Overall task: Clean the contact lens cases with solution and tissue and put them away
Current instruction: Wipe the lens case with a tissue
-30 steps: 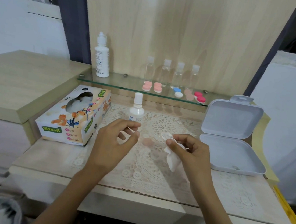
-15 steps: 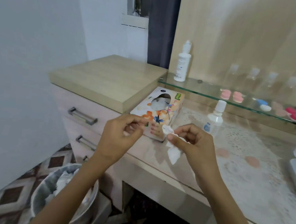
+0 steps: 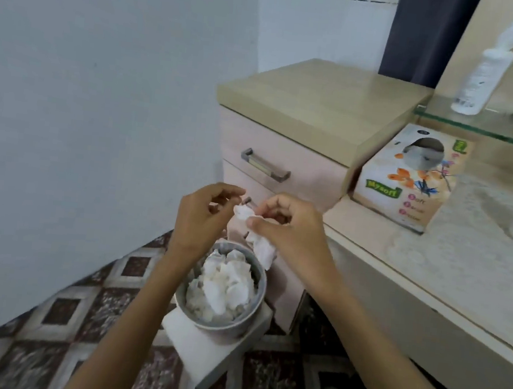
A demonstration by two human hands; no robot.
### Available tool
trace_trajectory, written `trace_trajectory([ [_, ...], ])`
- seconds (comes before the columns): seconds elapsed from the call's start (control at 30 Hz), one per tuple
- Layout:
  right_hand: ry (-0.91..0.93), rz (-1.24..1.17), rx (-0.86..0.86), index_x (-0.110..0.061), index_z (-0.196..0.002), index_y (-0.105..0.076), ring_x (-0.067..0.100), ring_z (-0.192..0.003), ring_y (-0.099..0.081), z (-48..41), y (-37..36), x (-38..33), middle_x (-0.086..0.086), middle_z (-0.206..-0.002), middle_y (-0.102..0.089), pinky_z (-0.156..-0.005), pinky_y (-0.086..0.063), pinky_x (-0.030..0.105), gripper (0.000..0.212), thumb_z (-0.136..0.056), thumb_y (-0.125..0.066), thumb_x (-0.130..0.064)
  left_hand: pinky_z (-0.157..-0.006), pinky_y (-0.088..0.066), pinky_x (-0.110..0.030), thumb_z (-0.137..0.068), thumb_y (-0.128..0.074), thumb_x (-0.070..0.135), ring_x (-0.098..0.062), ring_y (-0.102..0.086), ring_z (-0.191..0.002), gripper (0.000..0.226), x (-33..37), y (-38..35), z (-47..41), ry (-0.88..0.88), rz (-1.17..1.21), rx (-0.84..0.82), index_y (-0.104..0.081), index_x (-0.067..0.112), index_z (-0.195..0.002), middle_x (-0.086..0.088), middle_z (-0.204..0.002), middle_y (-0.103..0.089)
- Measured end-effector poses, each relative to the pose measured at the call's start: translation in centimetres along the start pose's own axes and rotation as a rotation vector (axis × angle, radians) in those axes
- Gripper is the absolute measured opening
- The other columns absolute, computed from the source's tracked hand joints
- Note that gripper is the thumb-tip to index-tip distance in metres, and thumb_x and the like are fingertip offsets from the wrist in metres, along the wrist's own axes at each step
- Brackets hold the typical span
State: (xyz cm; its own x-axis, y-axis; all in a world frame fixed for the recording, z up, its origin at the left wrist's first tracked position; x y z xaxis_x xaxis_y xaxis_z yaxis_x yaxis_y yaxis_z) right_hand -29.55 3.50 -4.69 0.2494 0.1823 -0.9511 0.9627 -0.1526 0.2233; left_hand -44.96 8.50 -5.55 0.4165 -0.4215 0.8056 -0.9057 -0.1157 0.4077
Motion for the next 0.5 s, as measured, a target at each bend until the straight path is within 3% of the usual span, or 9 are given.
trace_trajectory([
  [0.13,-0.09,0.125,-0.046,-0.014,-0.074,-0.068,0.01,-0.068,-0.063,-1.4,-4.6,4.5,0.001,-0.074,-0.069,-0.063,-0.049,0.02,0.011,-0.069,-0.079,-0.01,-0.069,-0.055,-0.027,-0.086,-0.061,0.01,-0.01,-0.066,-0.076,0.017,-5.4,1.0,1.2,0.084,-0.054,0.002,-0.072,0.019,-0.095,0.007,-0.087,-0.072],
  [0.27,-0.251,0.193,-0.046,-0.019,-0.069,-0.066,0.013,-0.068,-0.062,-2.2,-7.5,10.5,0.0,-0.072,-0.068,-0.068,-0.051,0.026,0.016,-0.07,-0.08,-0.011,-0.071,-0.048,-0.012,-0.085,-0.061,0.008,-0.001,-0.062,-0.079,0.018,-10.0,1.1,2.9,0.179,-0.121,-0.007,-0.071,0.02,-0.093,0.013,-0.088,-0.069],
  [0.4,-0.343,0.27,-0.03,-0.009,-0.081,-0.069,0.014,-0.074,-0.061,-2.6,-9.3,15.0,0.005,-0.081,-0.068,-0.069,-0.044,0.022,0.013,-0.074,-0.079,-0.012,-0.07,-0.048,-0.017,-0.086,-0.061,0.011,0.0,-0.061,-0.08,0.018,-13.8,0.9,4.7,0.256,-0.152,-0.064,-0.069,0.026,-0.092,0.018,-0.084,-0.066],
  [0.5,-0.423,0.279,-0.059,-0.01,-0.093,-0.068,0.017,-0.087,-0.062,-2.4,-10.3,17.9,0.002,-0.091,-0.068,-0.08,-0.049,0.028,0.017,-0.08,-0.074,-0.019,-0.067,-0.042,-0.005,-0.086,-0.061,0.011,0.005,-0.058,-0.078,0.016,-15.6,0.8,5.5,0.293,-0.18,-0.085,-0.07,0.022,-0.095,0.012,-0.087,-0.067],
])
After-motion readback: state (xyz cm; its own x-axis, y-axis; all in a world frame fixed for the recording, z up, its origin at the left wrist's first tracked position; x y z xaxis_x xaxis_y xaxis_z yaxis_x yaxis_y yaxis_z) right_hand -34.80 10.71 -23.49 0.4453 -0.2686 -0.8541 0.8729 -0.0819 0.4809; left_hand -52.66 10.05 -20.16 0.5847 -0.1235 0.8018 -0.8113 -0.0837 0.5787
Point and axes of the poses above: each hand's wrist, its own z-axis away from the middle knuckle, its own y-axis out of the back of the hand, x = y × z, the point moved 8 cm from there along -z, towards the middle knuckle
